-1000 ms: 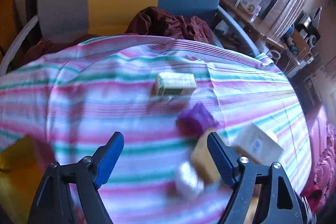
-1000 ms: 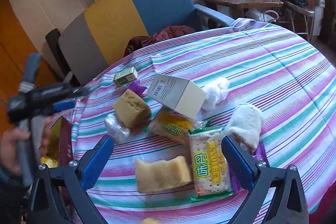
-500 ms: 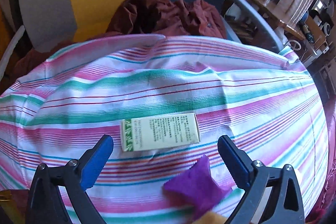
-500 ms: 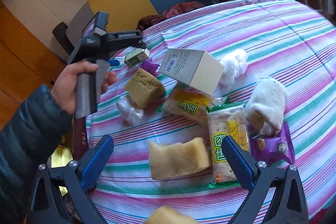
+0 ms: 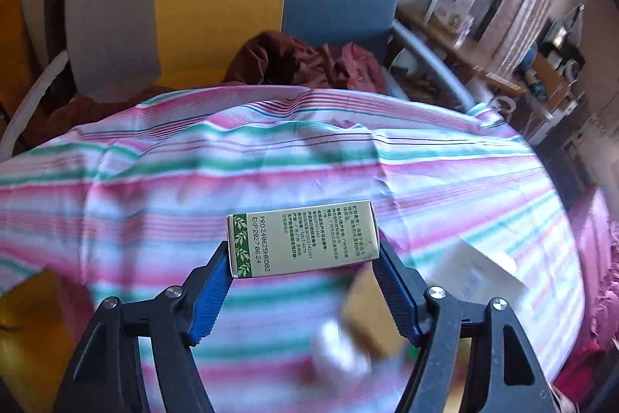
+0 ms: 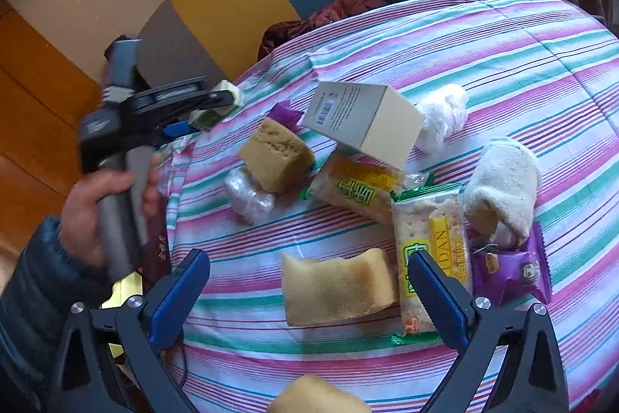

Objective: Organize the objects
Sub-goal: 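Carry the medicine box toward the tray with the left gripper while the right grasps a yellow sponge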

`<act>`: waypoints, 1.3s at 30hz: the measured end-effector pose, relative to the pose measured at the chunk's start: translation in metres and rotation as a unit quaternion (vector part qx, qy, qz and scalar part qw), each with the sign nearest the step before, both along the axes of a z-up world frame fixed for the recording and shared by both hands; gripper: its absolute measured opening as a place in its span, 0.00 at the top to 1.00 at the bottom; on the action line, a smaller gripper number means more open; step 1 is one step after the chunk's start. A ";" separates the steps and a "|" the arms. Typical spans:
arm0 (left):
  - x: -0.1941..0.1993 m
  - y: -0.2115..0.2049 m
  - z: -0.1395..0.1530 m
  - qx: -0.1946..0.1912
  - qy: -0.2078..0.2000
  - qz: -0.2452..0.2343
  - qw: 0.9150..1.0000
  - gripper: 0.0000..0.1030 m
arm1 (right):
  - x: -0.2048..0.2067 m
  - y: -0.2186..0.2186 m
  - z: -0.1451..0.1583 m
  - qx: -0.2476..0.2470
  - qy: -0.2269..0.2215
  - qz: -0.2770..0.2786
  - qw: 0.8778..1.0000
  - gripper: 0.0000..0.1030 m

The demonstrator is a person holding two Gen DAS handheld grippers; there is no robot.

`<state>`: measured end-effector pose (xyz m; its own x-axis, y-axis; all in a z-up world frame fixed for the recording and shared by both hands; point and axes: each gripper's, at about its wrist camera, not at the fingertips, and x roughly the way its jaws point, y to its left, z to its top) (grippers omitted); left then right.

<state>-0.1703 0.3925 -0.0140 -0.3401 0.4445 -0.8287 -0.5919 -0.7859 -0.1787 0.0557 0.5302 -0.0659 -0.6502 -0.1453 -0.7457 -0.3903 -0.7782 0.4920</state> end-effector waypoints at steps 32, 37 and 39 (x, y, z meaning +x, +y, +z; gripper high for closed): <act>0.107 -0.353 -0.001 0.066 0.000 0.156 0.986 0.29 | 0.016 -0.131 -0.042 0.238 -0.188 0.261 0.917 0.42; 0.097 -0.394 -0.012 0.066 -0.006 0.197 0.978 0.29 | 0.016 -0.121 -0.041 0.227 -0.162 0.229 0.933 0.45; 0.095 -0.397 -0.016 0.063 -0.006 0.195 0.979 0.29 | 0.013 -0.116 -0.040 0.218 -0.149 0.210 0.941 0.47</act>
